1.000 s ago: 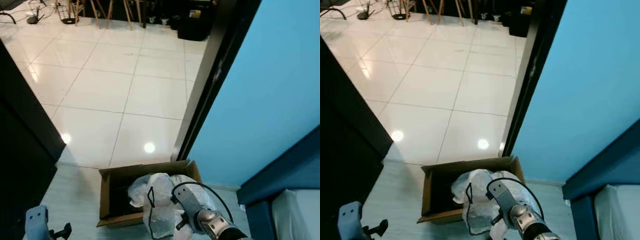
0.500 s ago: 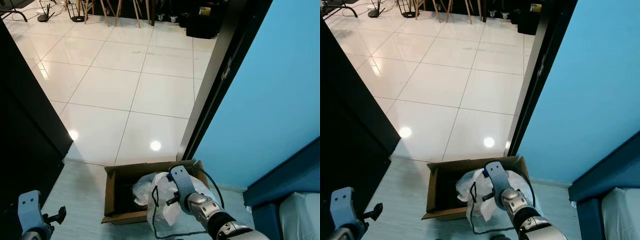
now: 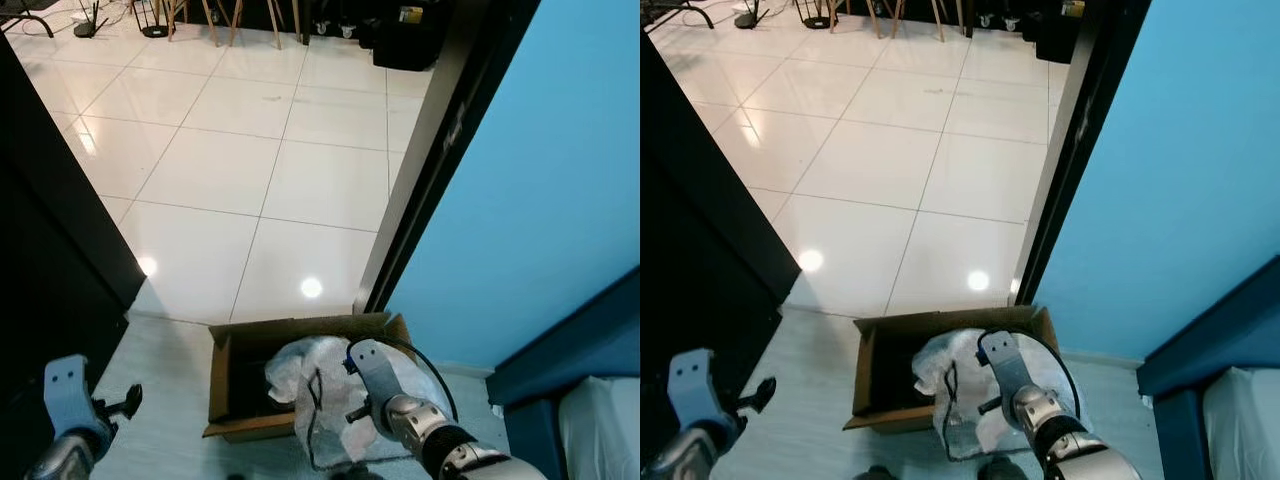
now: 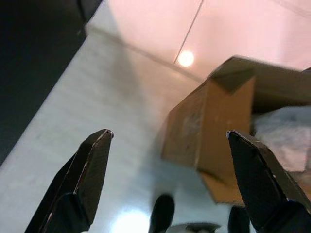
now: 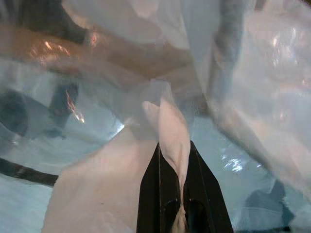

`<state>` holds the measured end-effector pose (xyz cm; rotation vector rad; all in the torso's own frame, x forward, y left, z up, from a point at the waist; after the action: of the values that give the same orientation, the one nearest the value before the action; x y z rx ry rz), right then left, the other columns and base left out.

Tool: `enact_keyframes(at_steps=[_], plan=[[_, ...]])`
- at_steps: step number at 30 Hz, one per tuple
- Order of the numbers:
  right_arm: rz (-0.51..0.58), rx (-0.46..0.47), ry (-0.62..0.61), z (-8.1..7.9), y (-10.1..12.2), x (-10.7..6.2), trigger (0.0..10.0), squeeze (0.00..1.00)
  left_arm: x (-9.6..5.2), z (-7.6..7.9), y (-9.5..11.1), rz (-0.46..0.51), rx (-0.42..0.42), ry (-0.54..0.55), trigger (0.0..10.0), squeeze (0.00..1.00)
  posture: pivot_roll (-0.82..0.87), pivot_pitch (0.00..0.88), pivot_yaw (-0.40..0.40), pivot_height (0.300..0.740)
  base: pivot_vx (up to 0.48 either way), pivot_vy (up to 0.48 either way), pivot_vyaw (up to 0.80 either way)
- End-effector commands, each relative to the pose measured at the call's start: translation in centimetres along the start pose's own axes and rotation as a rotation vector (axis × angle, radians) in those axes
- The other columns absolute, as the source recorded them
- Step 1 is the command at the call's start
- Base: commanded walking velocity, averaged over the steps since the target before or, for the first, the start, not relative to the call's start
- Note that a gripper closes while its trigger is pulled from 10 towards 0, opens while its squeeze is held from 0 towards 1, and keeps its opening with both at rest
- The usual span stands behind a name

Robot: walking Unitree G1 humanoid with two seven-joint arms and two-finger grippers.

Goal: Clean up the room

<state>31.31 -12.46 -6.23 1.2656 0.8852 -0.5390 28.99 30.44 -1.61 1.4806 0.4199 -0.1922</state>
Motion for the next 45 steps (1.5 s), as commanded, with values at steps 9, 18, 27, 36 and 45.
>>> enact_keyframes(at_steps=[9,18,27,36,45], plan=[[0.069,0.017,0.016,-0.9,0.9,0.1,10.0,0.00,0.8,2.1,1.0,0.032,-0.018,-0.065,10.0,0.00,0.11,0.217,-0.026,0.615,0.000,0.000,0.00],[0.419,0.105,-0.081,-1.1,9.8,-1.7,10.0,0.95,0.9,2.4,1.5,0.059,-0.023,-0.082,10.0,0.00,0.13,0.214,-0.033,0.615,0.000,0.000,0.00],[0.565,0.200,-0.117,0.3,14.5,-3.6,10.0,1.00,1.0,2.7,1.5,0.058,-0.029,-0.087,10.0,0.00,0.13,0.199,-0.036,0.615,0.000,0.000,0.00],[0.539,0.038,-0.131,0.3,14.9,-3.7,10.0,0.68,1.2,3.2,1.6,0.056,-0.036,-0.094,10.0,0.00,0.11,0.184,-0.032,0.615,0.000,0.000,0.00],[0.579,0.078,0.083,2.2,16.2,-4.9,10.0,0.00,2.0,4.5,2.3,0.062,-0.055,-0.106,10.0,0.00,0.07,0.123,-0.040,0.615,0.000,0.000,0.00]])
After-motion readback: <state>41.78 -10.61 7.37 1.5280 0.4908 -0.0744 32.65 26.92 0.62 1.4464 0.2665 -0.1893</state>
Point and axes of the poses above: a point about 5 cm out from each wrist's last joint towards the gripper, its own x axis pointing out of the wrist towards the gripper, its own y axis along the axis of the wrist's last joint, z = x × y, the point moved 5 cm from there along x, pointing out of the wrist towards the gripper, and after that the axes turned 8 degrees about x, right-handed, at the moved point
